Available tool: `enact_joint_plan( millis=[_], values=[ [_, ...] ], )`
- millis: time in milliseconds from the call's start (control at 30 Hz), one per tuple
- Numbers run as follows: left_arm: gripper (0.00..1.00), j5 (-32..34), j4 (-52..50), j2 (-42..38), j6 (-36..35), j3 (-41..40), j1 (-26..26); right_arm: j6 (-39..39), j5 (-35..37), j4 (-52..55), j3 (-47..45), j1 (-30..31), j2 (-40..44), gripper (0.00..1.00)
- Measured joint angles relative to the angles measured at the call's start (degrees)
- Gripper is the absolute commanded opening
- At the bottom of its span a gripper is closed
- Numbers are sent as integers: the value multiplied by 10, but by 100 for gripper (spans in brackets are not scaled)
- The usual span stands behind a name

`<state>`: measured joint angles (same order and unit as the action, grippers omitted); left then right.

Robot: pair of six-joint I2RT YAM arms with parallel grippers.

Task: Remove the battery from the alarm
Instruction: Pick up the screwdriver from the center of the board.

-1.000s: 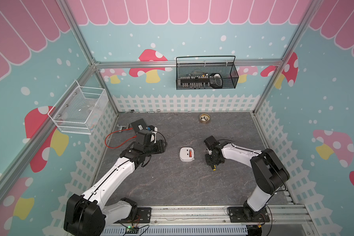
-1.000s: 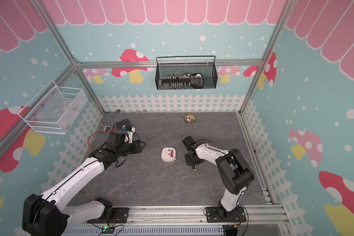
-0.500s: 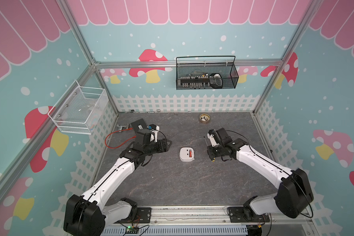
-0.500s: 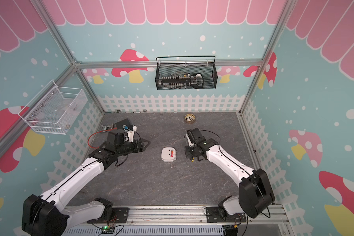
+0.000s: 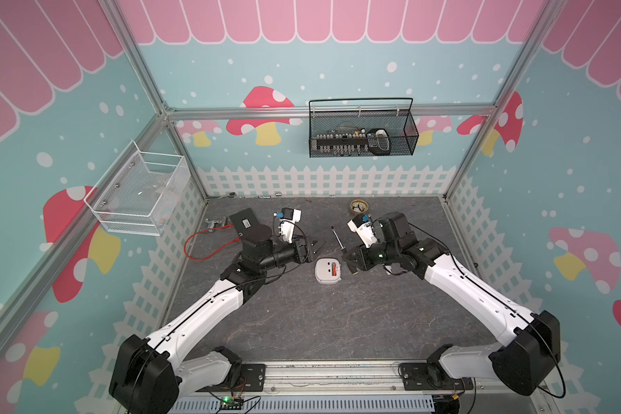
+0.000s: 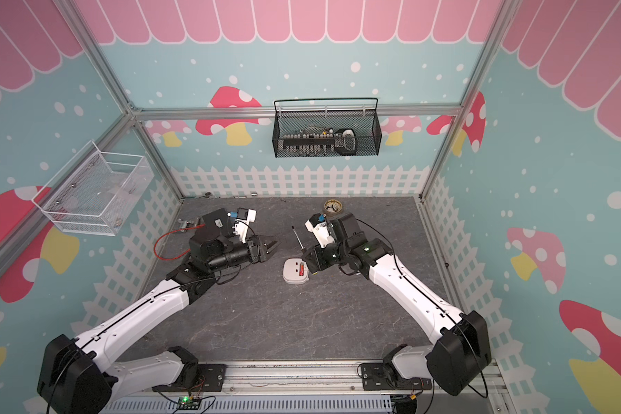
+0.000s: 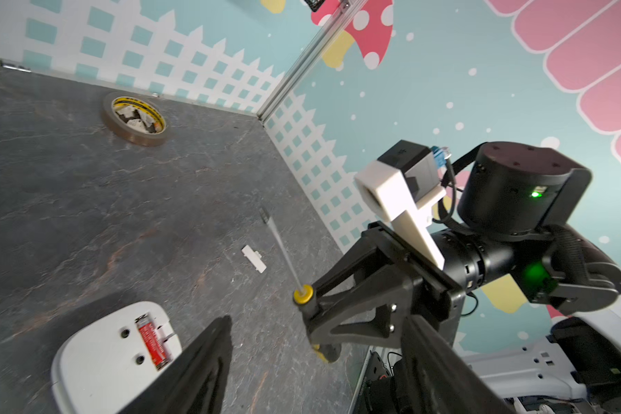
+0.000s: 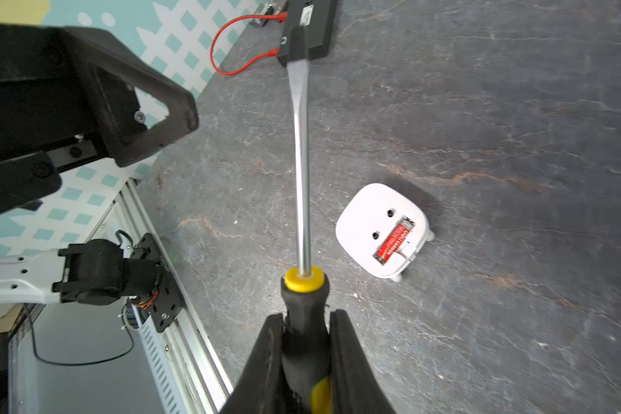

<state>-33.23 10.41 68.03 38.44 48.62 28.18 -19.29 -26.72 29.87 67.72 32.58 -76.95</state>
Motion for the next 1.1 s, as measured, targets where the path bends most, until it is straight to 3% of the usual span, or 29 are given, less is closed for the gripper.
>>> enact_joint_plan(
  millis=[400,567,733,833,867,1033,1100],
  values=[
    [71,12,40,38,17,0,4,0,-60,-31,7,31,-3,0],
    [54,13,49,49,21,0,4,0,-73,-35,7,41,-3,0],
    [27,13,59,52,28,-2,4,-1,-77,-43,7,43,-3,1],
    [3,7,72,52,38,-4,5,-3,-73,-43,7,43,-3,6],
    [0,-7,87,51,57,-4,5,-1,-68,-43,6,43,-4,8],
    [0,-35,149,48,101,-35,-9,-2,-73,-54,2,47,-4,22],
    [0,-53,186,49,131,-58,-21,-8,-74,-63,-5,50,-4,42]
  ],
)
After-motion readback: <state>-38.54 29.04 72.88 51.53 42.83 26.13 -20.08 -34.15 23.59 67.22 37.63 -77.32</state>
